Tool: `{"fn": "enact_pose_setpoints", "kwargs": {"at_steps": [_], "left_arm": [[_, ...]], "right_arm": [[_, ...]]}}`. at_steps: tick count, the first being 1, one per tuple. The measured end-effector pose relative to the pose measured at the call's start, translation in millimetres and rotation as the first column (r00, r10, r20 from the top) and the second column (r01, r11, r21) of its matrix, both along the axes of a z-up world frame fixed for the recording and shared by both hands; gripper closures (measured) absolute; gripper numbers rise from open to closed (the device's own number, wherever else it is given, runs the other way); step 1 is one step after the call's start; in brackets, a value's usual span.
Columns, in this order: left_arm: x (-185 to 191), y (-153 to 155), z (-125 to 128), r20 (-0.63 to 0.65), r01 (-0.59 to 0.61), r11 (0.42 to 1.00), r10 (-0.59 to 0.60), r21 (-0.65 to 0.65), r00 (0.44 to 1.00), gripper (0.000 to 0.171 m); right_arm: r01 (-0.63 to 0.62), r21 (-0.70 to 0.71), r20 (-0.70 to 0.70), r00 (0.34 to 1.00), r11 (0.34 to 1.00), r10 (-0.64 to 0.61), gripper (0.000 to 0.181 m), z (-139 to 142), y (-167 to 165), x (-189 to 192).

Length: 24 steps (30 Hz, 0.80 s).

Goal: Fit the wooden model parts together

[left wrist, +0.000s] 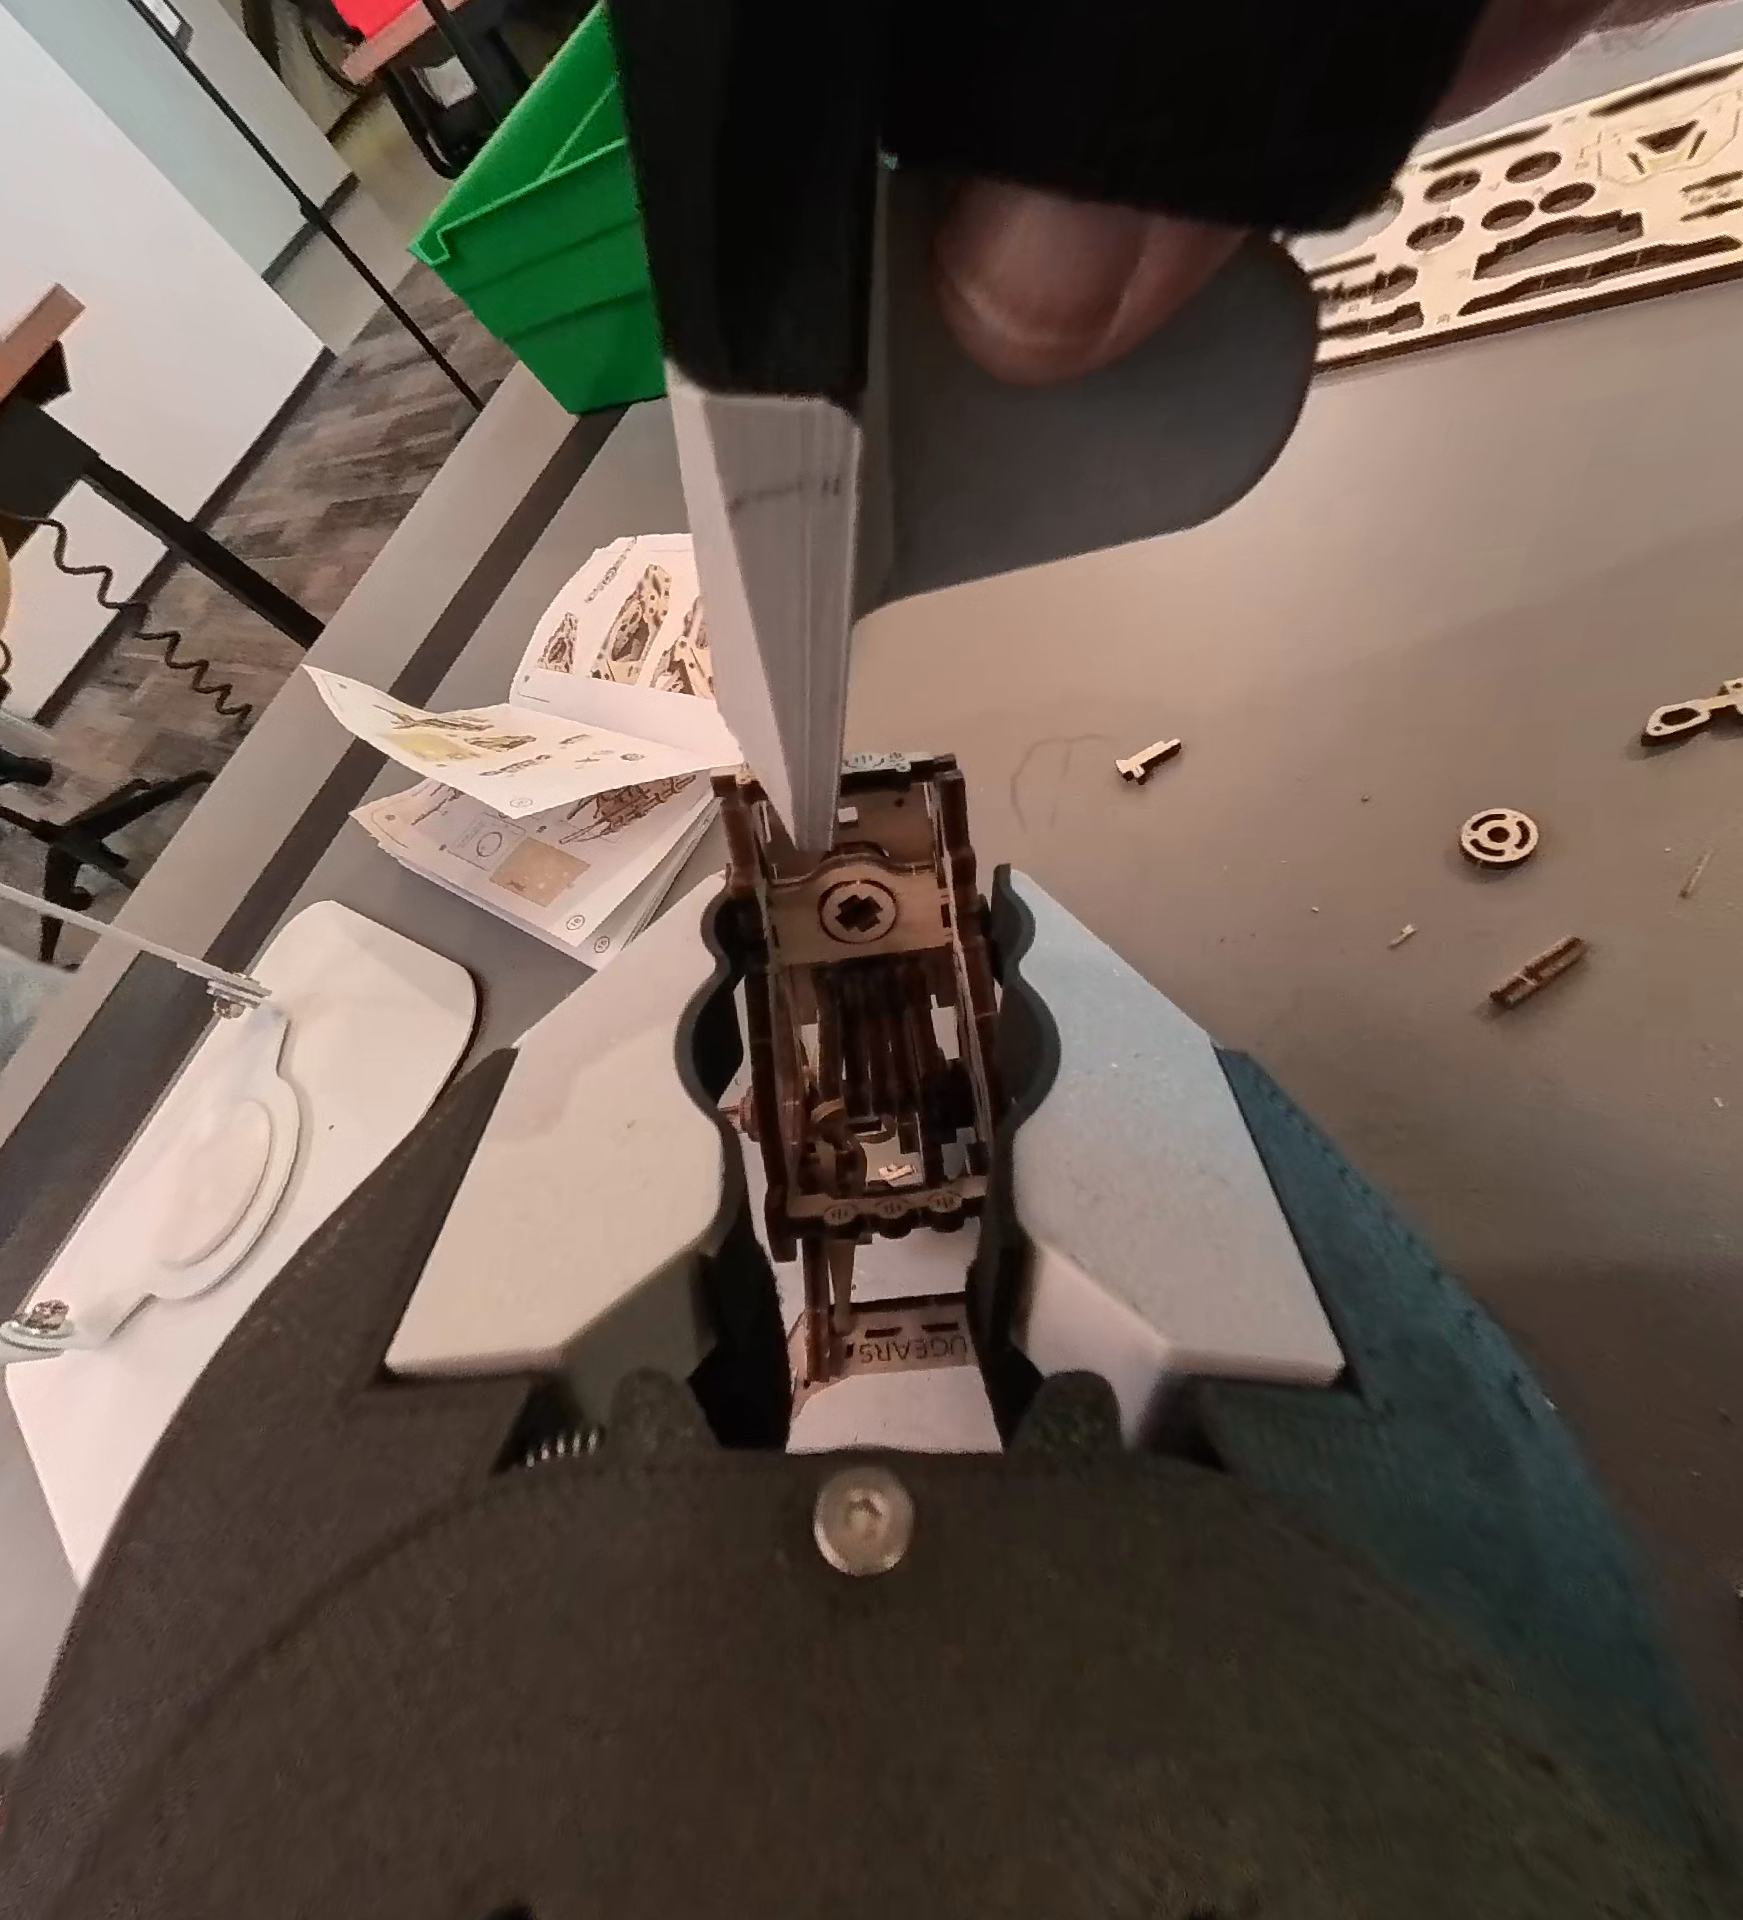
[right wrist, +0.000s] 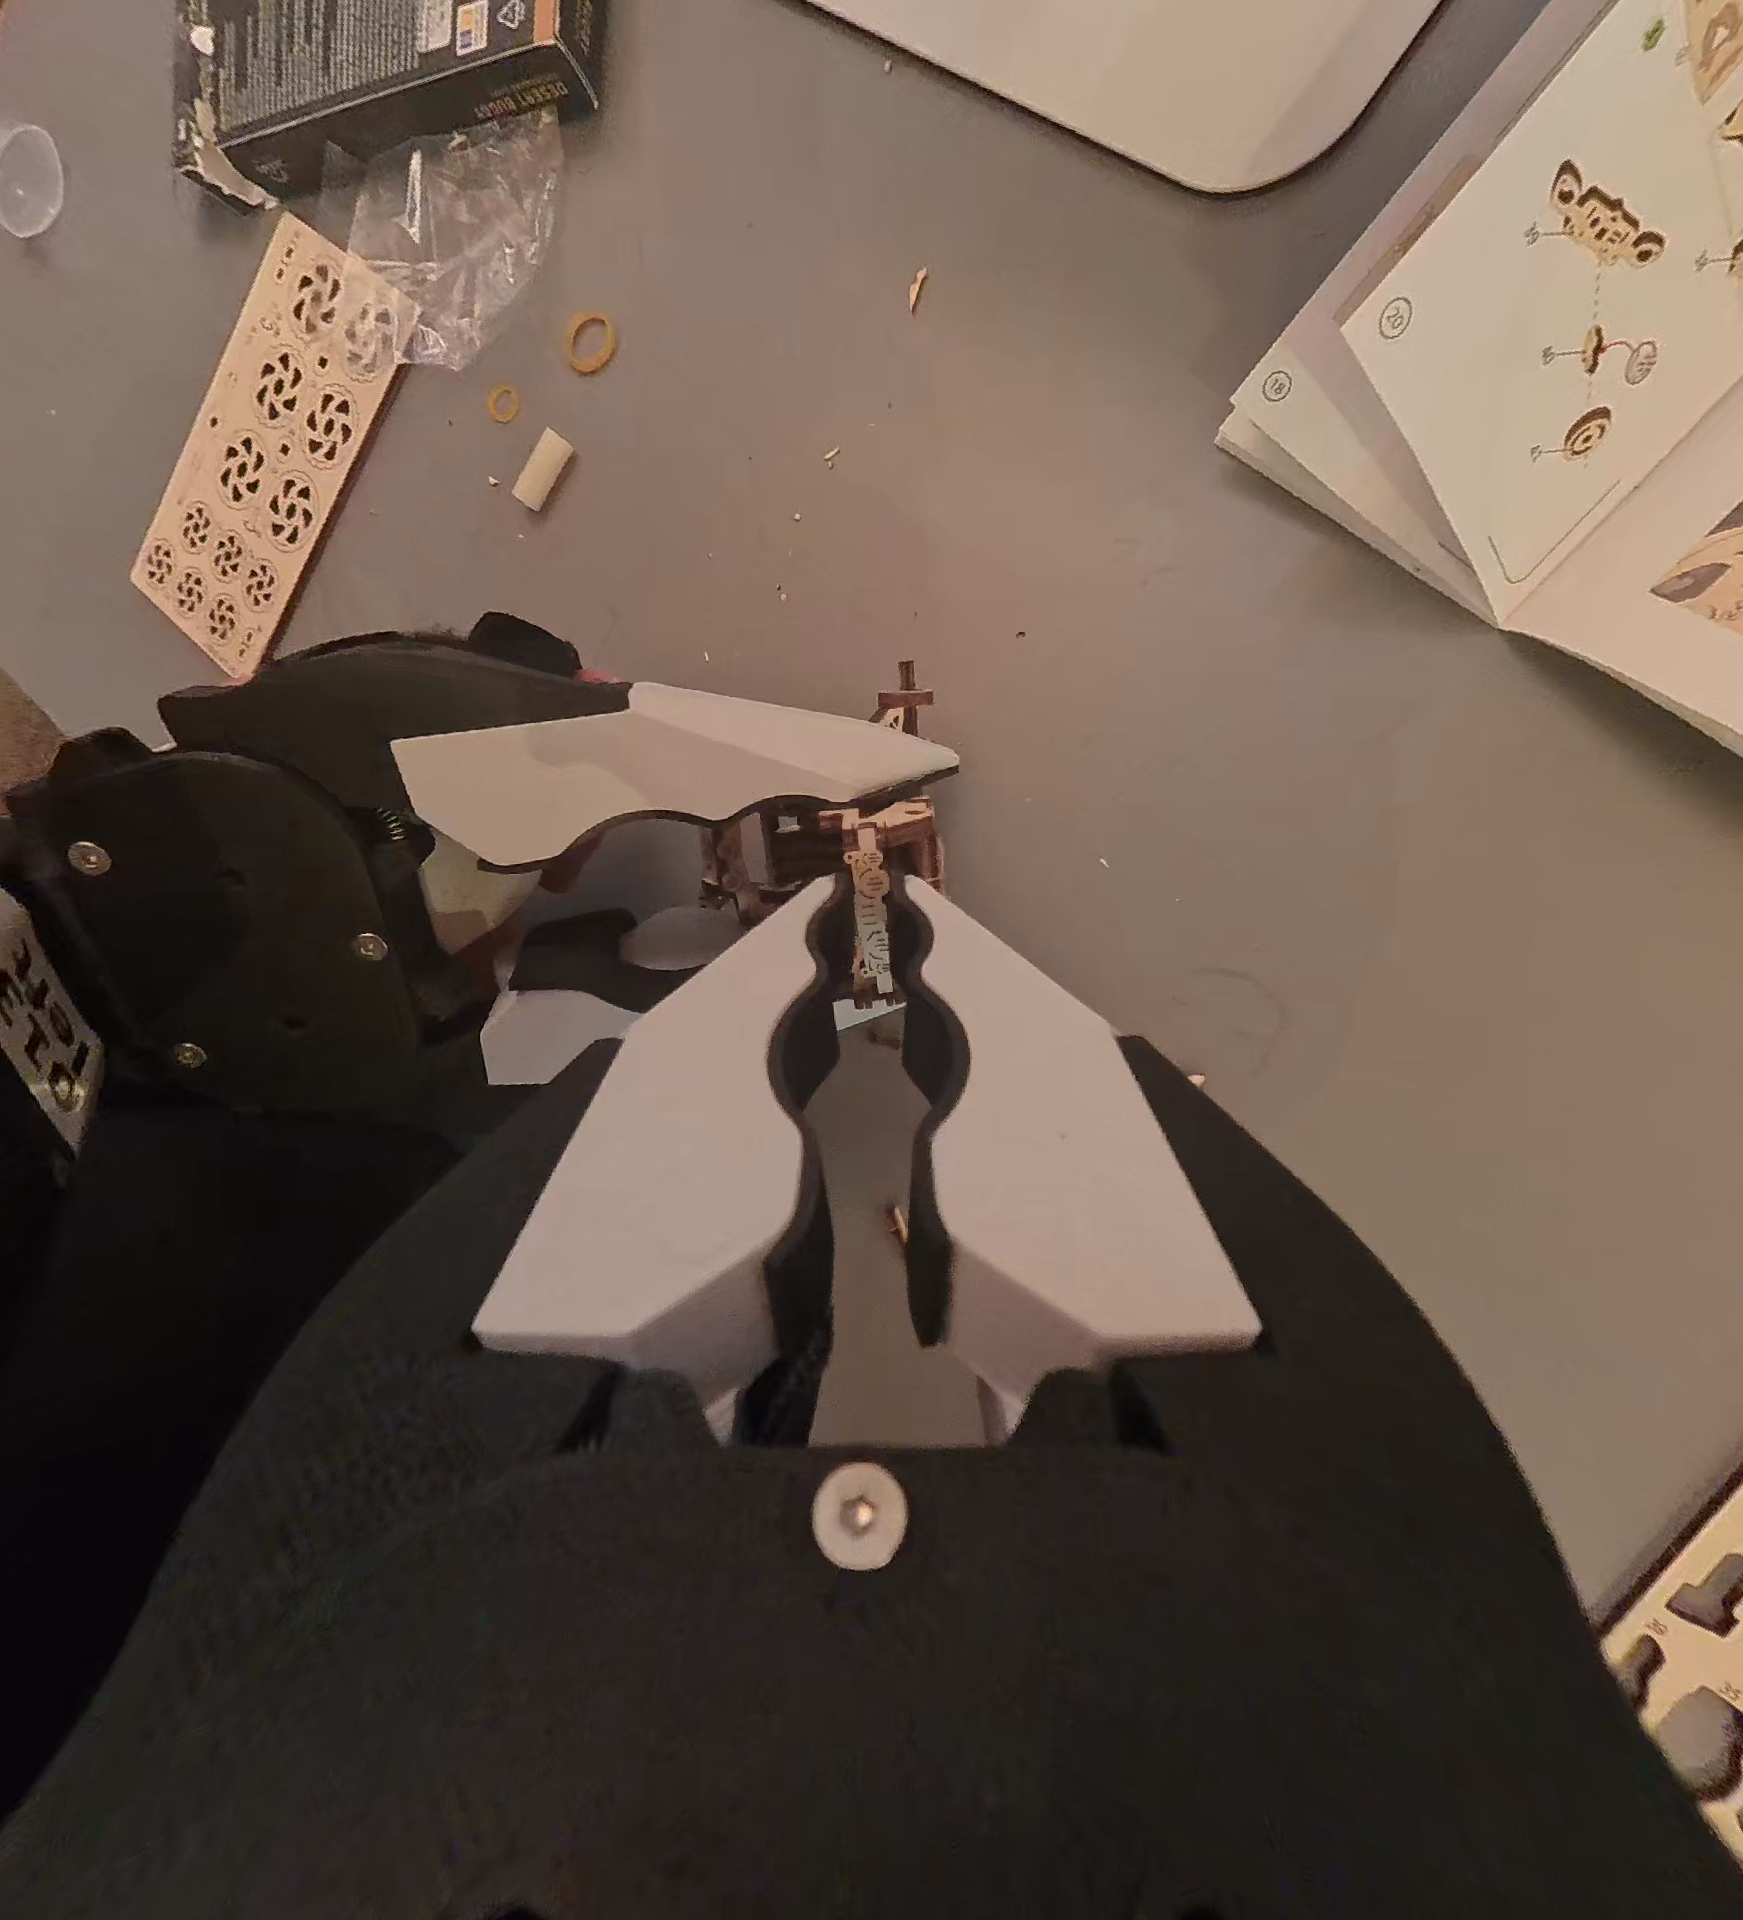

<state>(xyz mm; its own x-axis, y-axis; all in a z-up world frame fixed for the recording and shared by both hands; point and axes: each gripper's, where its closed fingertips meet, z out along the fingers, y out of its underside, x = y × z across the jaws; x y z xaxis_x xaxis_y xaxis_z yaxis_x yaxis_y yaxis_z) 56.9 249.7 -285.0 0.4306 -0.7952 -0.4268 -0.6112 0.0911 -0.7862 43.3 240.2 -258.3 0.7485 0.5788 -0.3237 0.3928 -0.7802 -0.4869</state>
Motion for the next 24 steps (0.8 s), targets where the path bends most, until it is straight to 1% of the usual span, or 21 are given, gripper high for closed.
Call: {"fn": "enact_pose_setpoints", "kwargs": {"at_steps": [7, 11, 14, 18, 21, 24], "left_arm": [[1.5, -1.0, 1.7, -0.005, -0.001, 1.000, 0.001, 0.027, 1.000, 0.129], [2.2, -1.2, 1.2, -0.014, -0.001, 1.000, 0.002, 0.030, 1.000, 0.129], [3.0, -1.6, 1.1, -0.017, 0.000, 0.999, 0.001, 0.038, 1.000, 0.130], [4.5, -2.1, 1.3, -0.021, 0.002, 0.999, -0.001, 0.042, 1.000, 0.130], [4.8, -1.8, 1.2, -0.014, 0.005, 0.999, -0.005, 0.033, 1.000, 0.130], [5.1, -1.3, 0.8, -0.012, 0.005, 1.000, -0.004, 0.028, 1.000, 0.130]], "right_arm": [[0.006, 0.025, 0.044, 0.999, 1.000, -0.007, 0.177, 1.0, -2.1, 3.1], [-0.013, 0.041, 0.093, 0.996, 0.999, 0.009, 0.177, -0.1, -2.6, 5.0], [-0.009, 0.024, 0.086, 0.996, 1.000, 0.007, 0.177, -0.5, -3.8, 6.1], [-0.039, 0.046, 0.156, 0.987, 0.998, 0.031, 0.177, -1.2, -4.5, 9.2], [-0.039, 0.032, 0.142, 0.989, 0.999, 0.034, 0.177, -1.5, -4.4, 9.5], [-0.051, 0.033, 0.158, 0.986, 0.998, 0.045, 0.177, -2.1, -4.1, 10.3]]}}
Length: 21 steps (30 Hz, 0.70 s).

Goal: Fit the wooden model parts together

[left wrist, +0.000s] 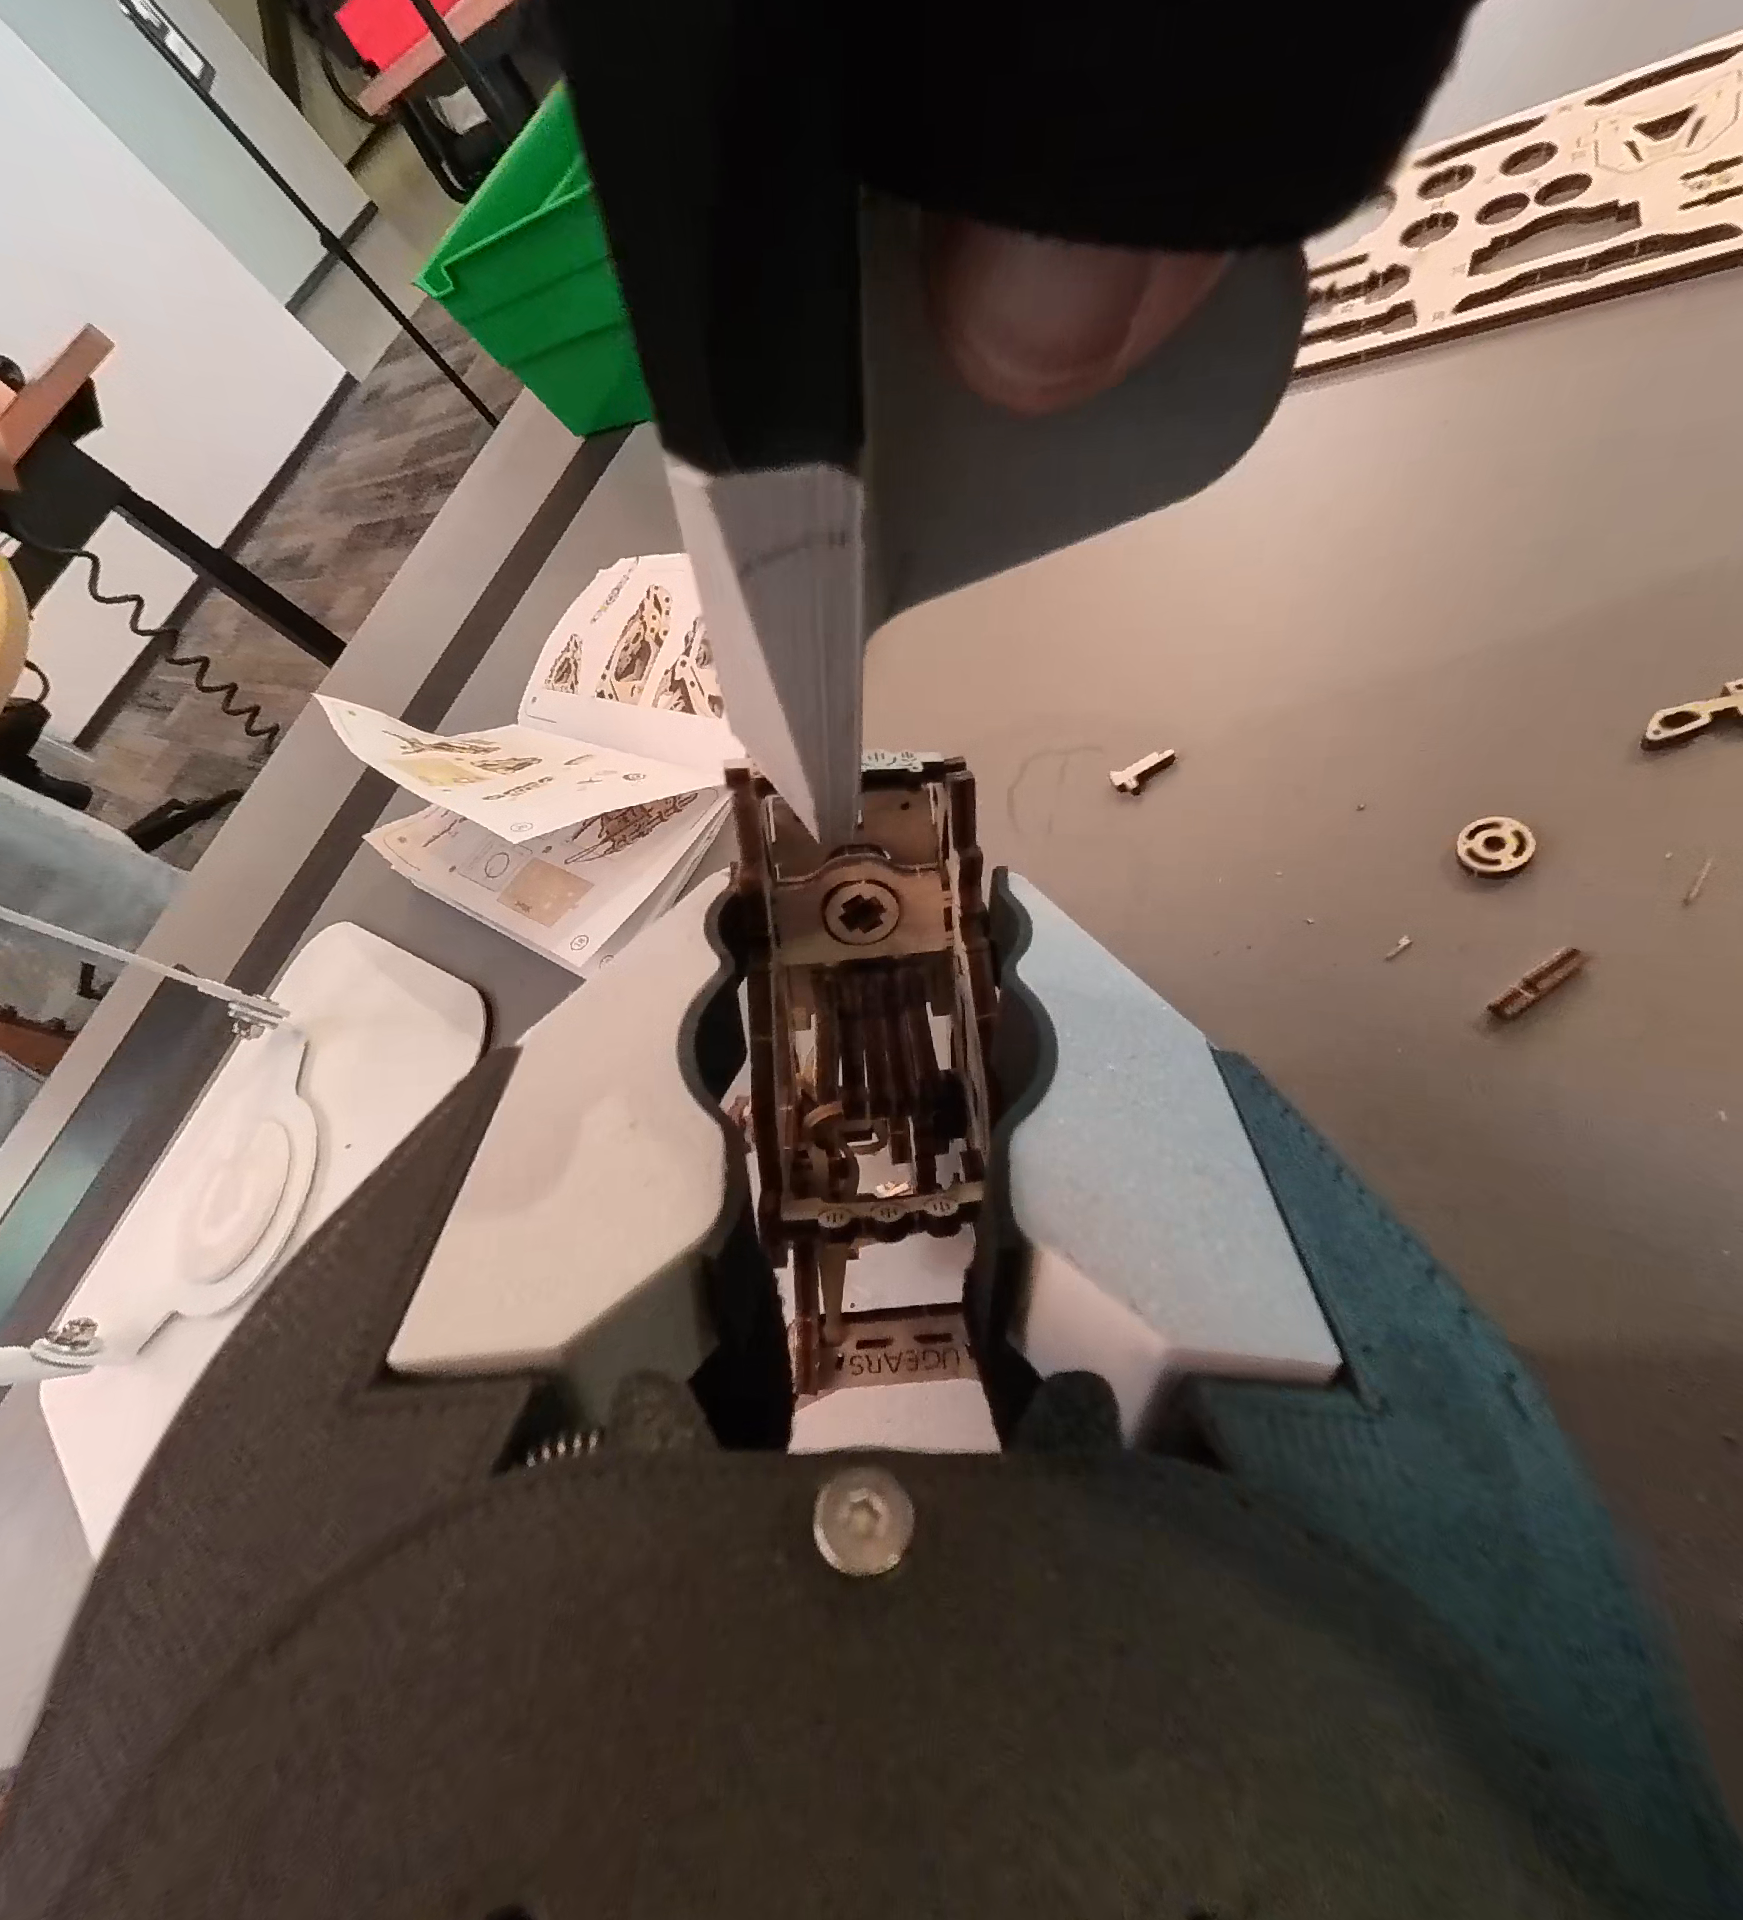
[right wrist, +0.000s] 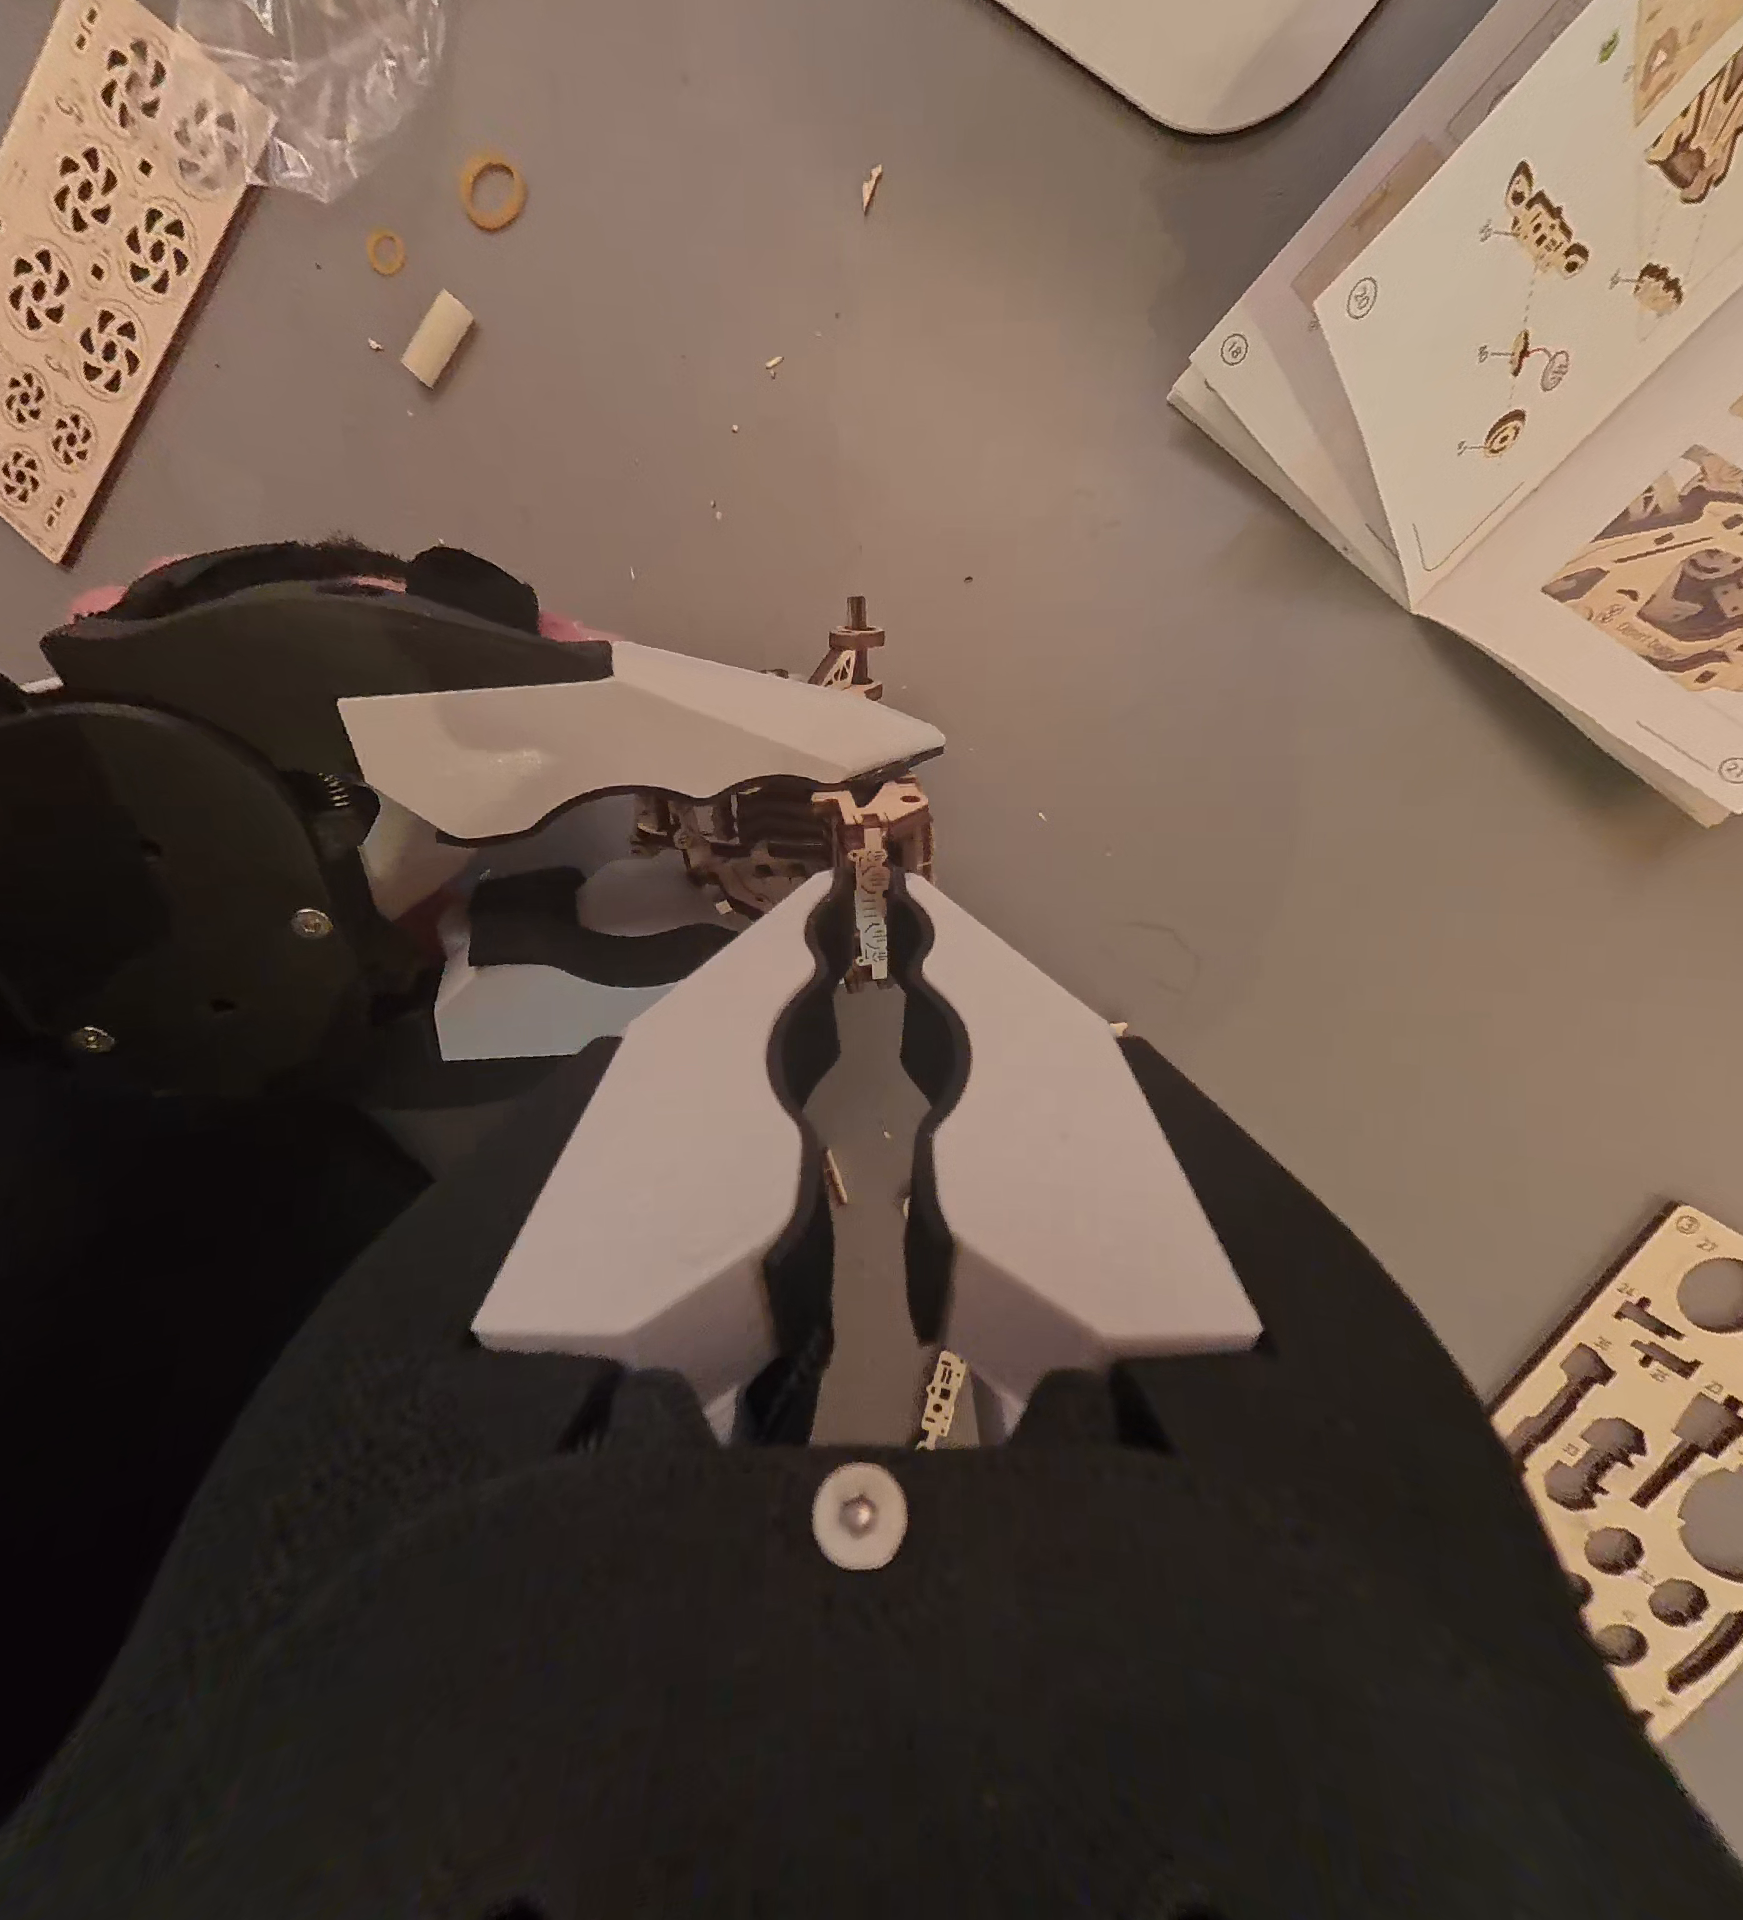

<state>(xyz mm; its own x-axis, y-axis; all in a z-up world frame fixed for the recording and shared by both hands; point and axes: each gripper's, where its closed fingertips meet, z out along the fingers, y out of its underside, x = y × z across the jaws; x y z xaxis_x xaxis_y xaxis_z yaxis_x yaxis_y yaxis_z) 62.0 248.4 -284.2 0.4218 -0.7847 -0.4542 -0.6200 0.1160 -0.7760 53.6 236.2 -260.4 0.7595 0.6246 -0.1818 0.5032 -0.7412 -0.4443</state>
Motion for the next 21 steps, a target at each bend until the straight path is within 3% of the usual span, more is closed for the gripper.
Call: {"fn": "enact_pose_setpoints", "kwargs": {"at_steps": [9, 11, 13, 21], "left_arm": [[3.5, -1.2, -0.7, 0.013, 0.013, 1.000, -0.013, -0.022, 1.000, 0.131], [5.8, -4.9, -2.7, 0.032, 0.048, 0.997, -0.046, -0.059, 0.998, 0.127], [7.1, -7.7, -8.8, -0.006, 0.051, 0.997, -0.051, -0.054, 0.999, 0.130], [4.5, -7.8, -4.2, 0.067, 0.087, 0.993, -0.082, -0.085, 0.994, 0.130]], "right_arm": [[0.011, -0.011, 0.010, 1.000, 1.000, -0.011, 0.177, -1.9, 0.3, 5.0], [-0.001, -0.052, 0.058, 0.998, 0.999, 0.004, 0.177, -16.1, -4.8, 10.3], [-0.003, -0.061, 0.037, 0.999, 0.998, 0.005, 0.176, -23.0, -7.0, 5.3], [-0.001, -0.112, -0.150, 0.989, 0.994, -0.016, 0.177, -14.4, -6.7, -0.9]]}}
